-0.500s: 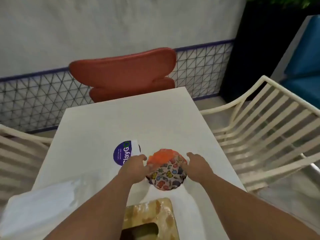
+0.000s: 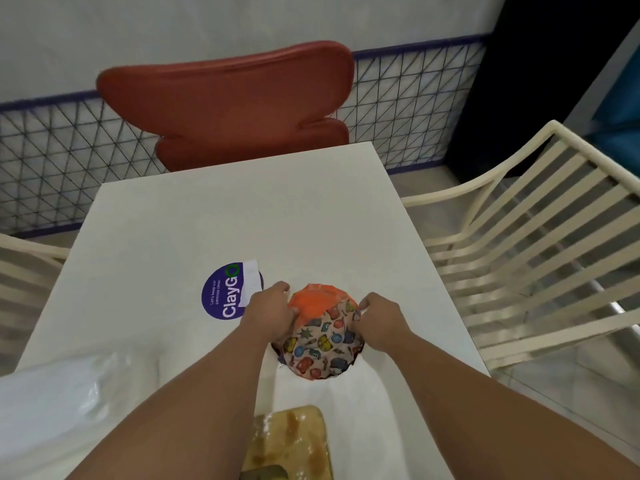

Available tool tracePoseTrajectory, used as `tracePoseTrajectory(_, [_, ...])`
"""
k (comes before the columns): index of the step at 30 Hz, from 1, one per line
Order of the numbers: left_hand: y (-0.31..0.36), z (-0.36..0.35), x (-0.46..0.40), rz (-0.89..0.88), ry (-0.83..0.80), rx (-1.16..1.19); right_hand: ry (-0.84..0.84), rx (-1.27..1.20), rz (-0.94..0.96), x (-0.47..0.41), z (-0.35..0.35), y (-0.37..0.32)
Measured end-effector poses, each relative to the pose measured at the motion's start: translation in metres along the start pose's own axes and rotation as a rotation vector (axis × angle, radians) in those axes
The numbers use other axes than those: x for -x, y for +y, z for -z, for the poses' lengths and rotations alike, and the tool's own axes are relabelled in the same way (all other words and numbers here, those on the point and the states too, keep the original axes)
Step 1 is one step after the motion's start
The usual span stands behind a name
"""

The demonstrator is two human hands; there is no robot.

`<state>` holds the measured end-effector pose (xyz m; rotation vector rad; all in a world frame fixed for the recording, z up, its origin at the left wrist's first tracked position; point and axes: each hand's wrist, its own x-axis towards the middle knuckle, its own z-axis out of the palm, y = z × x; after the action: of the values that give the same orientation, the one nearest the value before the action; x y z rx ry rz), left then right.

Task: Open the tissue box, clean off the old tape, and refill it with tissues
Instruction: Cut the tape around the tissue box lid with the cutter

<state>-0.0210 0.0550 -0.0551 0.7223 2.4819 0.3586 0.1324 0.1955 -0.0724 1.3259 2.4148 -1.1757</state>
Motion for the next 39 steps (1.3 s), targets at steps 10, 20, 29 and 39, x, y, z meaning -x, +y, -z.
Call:
tracePoseTrajectory(10, [0.018,0.016,0.018,0.033,-0.053,0.404,-0.044,-0.352,0.062,0.017,0.006,-0.019])
tracePoseTrajectory(20, [0.023,0.083,0.078,-0.133,0.073,0.78,-0.199,-0.794,0.161,0.074,0.027,-0.125])
tracePoseTrajectory(29, [-0.049,0.133,0.134,-0.18,-0.094,0.96,-0.183,-0.777,0.175,0.141,0.003,-0.173])
tracePoseTrajectory(39, [-0.09,0.134,0.214,-0.292,0.106,0.721,-0.223,-0.92,0.148,0.233,-0.04,-0.186])
